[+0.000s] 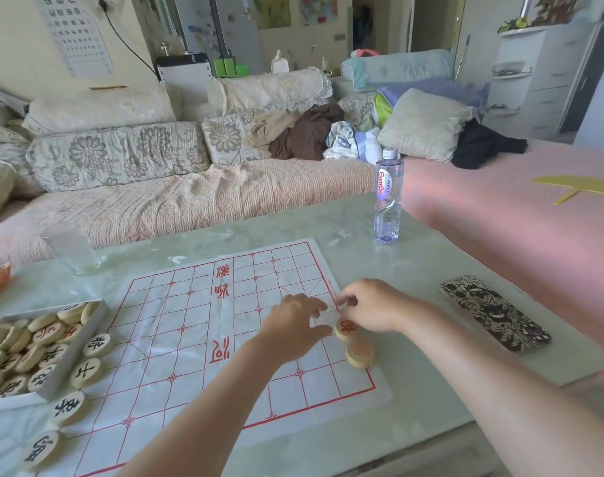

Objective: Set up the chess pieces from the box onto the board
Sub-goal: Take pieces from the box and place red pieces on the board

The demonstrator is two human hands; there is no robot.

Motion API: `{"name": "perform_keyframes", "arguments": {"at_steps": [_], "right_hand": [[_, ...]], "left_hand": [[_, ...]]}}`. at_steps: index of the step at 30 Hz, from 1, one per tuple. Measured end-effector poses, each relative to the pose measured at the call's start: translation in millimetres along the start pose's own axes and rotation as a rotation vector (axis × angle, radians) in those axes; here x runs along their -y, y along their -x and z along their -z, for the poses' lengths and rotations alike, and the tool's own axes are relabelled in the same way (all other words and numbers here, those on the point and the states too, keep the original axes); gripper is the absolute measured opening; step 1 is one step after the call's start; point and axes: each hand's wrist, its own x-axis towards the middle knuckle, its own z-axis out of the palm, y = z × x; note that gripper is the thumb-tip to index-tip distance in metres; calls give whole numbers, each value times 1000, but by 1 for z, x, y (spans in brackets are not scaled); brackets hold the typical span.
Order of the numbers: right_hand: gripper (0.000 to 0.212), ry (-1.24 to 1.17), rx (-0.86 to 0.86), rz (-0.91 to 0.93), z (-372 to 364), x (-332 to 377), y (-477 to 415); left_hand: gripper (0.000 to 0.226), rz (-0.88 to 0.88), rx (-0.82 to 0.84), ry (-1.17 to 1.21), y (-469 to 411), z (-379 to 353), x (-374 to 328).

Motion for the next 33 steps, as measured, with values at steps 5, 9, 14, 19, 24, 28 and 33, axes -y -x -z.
{"name": "perform_keyframes", "arguments": {"at_steps": [5,9,14,19,24,28,33], "right_hand": [[24,-46,-48,134,-10,58,-5],[23,-96,-44,225,-32,117,-12],[27,-120,-1,346,-73,197,-24],[25,-141,24,397,-118,273,-48],[28,-44,61,481,-156,349,-84],[29,14,75,496,-182,395,-114],[36,136,130,526,-214,437,-130]], "left_hand": [[34,52,-101,-24,22,46,40],[28,170,-200,-24,57,84,95],[27,327,-316,-50,111,124,174],[24,444,-421,-103,146,155,243],[25,551,-472,-162,177,182,306],[34,672,-467,-161,203,189,346],[36,754,-448,-83,219,186,376]]}}
